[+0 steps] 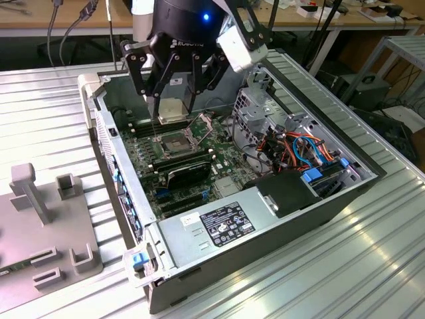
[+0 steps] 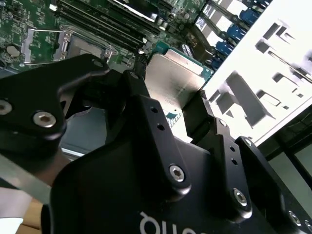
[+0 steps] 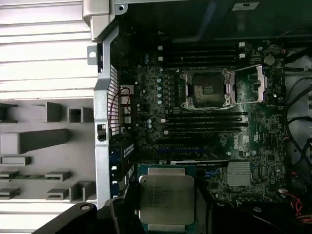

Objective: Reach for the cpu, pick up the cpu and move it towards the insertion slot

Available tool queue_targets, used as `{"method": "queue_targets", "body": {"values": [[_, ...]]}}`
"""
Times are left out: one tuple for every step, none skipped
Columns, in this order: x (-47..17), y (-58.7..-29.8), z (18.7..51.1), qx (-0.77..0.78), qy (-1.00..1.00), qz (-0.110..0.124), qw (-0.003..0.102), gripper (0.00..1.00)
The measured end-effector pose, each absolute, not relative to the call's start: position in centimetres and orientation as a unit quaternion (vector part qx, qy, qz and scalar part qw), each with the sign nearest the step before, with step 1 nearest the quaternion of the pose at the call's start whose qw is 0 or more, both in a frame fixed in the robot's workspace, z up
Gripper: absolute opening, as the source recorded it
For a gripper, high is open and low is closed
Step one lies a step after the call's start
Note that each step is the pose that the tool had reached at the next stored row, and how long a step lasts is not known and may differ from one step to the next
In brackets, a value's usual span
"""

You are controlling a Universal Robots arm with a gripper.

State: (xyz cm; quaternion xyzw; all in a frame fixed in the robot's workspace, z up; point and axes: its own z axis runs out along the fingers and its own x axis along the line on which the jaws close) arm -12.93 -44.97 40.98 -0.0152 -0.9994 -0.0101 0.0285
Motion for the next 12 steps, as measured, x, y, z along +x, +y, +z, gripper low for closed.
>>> {"method": "queue_targets", "body": {"values": [[-12.5,-44.9,40.9,-0.015,-0.999,-0.01,0.027,0.55],[-12.0,-44.7,40.7,-0.016,-0.999,-0.01,0.027,0.55],[-11.3,-44.7,40.4,-0.016,-0.999,-0.01,0.027,0.55],[-10.5,-44.5,40.1,-0.016,-0.999,-0.01,0.027,0.55],[-9.9,-44.3,39.8,-0.016,-0.999,-0.01,0.027,0.55],[-9.6,-44.2,39.7,-0.016,-0.999,-0.01,0.027,0.55],[-9.3,-44.1,39.5,-0.016,-0.999,-0.01,0.027,0.55],[-8.7,-43.8,39.3,-0.016,-0.999,-0.01,0.027,0.55],[-8.2,-43.6,39.0,-0.016,-0.999,-0.01,0.027,0.55],[-7.8,-43.4,38.8,-0.016,-0.999,-0.01,0.027,0.55],[-7.4,-43.2,38.6,-0.016,-0.999,-0.01,0.027,0.55],[-7.1,-43.0,38.4,-0.016,-0.999,-0.01,0.027,0.55]]}}
